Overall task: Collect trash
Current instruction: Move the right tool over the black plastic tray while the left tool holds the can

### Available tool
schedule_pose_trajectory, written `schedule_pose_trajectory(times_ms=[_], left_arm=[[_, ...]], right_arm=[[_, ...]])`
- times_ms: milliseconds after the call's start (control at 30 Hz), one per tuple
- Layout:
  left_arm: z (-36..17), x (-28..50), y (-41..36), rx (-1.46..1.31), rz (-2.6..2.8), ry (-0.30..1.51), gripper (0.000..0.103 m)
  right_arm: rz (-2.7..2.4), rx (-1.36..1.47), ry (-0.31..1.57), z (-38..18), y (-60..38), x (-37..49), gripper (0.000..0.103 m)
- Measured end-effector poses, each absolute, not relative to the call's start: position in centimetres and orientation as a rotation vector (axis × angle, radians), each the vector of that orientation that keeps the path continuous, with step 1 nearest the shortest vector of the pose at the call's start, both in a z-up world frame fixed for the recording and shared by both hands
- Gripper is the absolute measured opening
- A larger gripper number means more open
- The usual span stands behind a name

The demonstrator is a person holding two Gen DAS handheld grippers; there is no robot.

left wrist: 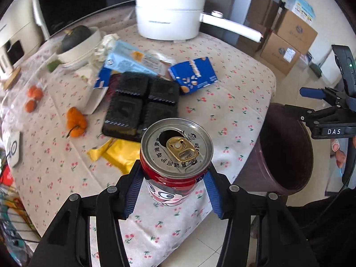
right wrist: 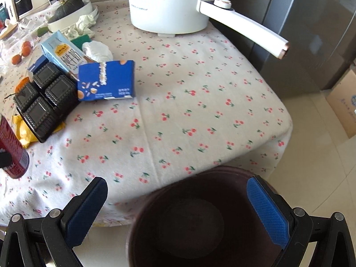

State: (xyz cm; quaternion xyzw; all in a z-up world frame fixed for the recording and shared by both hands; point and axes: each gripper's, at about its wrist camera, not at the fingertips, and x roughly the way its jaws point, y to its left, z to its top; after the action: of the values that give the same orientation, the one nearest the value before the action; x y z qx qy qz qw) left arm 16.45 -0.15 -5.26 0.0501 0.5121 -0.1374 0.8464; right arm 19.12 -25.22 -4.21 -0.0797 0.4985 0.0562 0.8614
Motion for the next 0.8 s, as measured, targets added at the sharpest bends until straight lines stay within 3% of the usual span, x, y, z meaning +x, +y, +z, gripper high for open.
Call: schedule_pose_trajectory(times_ms=[367, 567, 800], left_arm=[[-5.1, 14.2, 10.3, -0.109, -0.096, 1.019, 0.056], [-4.9, 14.1, 11.9, -0.133, -0.08, 1.01, 0.056], [-4.9, 14.5, 12.4, -0.157, -0.073, 1.015, 0.056]], right_arm=[[0.28, 0.132, 1.108, -6.0, -16.1, 22.8, 0.102], [0.344, 0.426, 1.172, -8.7, -14.1, 25.1, 0.087], [0.363, 0.461, 1.185, -10.7, -11.1, 26.2, 0.078]])
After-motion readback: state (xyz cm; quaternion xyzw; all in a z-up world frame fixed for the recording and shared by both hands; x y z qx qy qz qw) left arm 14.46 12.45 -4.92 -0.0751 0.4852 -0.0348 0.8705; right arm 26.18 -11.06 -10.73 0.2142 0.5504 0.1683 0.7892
